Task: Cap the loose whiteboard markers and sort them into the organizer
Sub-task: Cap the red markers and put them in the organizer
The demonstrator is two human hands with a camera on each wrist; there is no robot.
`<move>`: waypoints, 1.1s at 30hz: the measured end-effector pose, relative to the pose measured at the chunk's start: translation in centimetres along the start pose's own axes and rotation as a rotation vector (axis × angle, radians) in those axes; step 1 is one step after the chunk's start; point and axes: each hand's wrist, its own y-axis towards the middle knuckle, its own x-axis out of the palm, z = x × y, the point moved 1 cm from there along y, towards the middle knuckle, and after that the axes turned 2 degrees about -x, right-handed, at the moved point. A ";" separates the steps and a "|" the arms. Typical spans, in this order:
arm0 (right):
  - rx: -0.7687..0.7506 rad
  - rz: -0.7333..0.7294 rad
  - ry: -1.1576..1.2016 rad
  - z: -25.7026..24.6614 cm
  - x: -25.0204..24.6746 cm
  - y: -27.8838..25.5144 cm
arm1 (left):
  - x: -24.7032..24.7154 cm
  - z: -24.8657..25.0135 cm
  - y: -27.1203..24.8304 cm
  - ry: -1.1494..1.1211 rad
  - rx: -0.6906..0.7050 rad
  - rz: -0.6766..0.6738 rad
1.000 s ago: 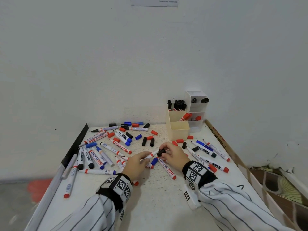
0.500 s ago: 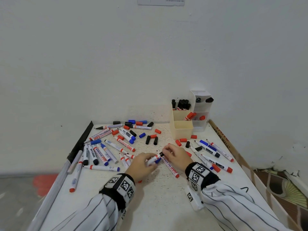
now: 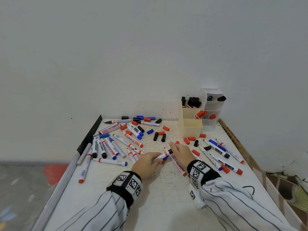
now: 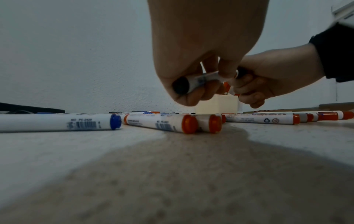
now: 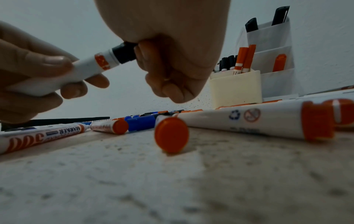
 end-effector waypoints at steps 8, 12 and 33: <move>0.001 0.046 0.024 0.2 0.1 0.5 | 0.3 -0.6 0.6 0.009 -0.010 0.138; -0.003 0.048 0.023 0.0 0.3 0.7 | -0.1 -0.5 0.5 0.022 -0.031 0.181; -0.132 0.008 0.078 -0.1 1.0 0.4 | 0.5 -1.1 0.4 -0.267 0.023 0.011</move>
